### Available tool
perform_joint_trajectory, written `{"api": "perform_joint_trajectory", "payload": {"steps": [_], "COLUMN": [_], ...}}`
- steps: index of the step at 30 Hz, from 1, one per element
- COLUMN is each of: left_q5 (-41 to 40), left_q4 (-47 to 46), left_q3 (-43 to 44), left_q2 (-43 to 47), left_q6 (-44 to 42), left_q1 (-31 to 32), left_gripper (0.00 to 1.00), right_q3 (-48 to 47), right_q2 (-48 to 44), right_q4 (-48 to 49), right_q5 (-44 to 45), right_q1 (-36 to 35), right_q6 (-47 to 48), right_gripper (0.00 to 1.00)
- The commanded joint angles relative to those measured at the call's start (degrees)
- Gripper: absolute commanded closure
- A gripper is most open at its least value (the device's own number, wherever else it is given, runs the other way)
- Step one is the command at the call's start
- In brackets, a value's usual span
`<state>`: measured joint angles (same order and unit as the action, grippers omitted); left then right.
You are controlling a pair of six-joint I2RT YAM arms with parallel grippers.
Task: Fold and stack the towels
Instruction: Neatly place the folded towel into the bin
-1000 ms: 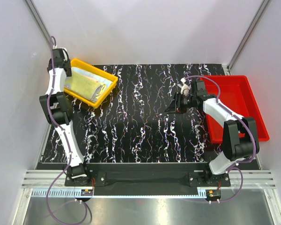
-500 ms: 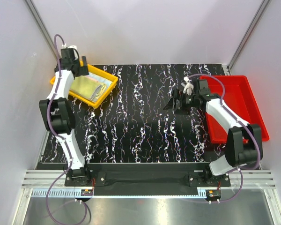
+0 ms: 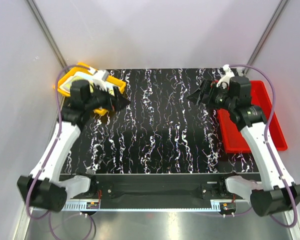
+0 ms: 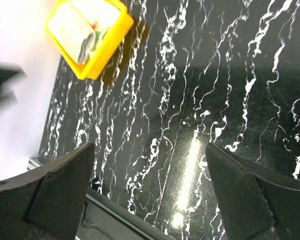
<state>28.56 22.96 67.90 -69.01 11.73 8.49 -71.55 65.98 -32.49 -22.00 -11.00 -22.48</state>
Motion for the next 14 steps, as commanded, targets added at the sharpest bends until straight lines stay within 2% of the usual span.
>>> {"api": "perform_joint_trajectory", "payload": {"steps": [1, 4, 7, 11, 14], "left_q5": [7.33, 7.65, 6.96, 5.46, 8.17], "left_q4": [-5.99, -9.42, -10.39, -10.05, -10.39], "left_q3": [-8.29, -12.86, -13.76, -12.01, -10.43], "left_q2": [6.95, 11.26, 13.72, 13.91, 13.2], "left_q6": [5.76, 8.31, 8.23, 7.7, 9.36], "left_q1": [4.5, 5.92, 6.1, 6.1, 6.1], "left_gripper": [0.01, 0.01, 0.01, 0.01, 0.01], "right_q3": [1.4, 1.24, 1.41, 1.59, 2.38], "right_q2": [-4.26, -5.94, -6.91, -6.91, -6.48], "right_q4": [-0.21, -1.52, -1.53, -0.82, 0.84], "right_q5": [3.98, 4.68, 5.73, 5.75, 4.78], "right_q1": [0.19, 0.02, 0.19, 0.19, 0.19], "right_q6": [-1.34, -0.64, 0.24, -0.11, -1.51], "right_gripper": [0.0, 0.0, 0.0, 0.0, 0.0]}}
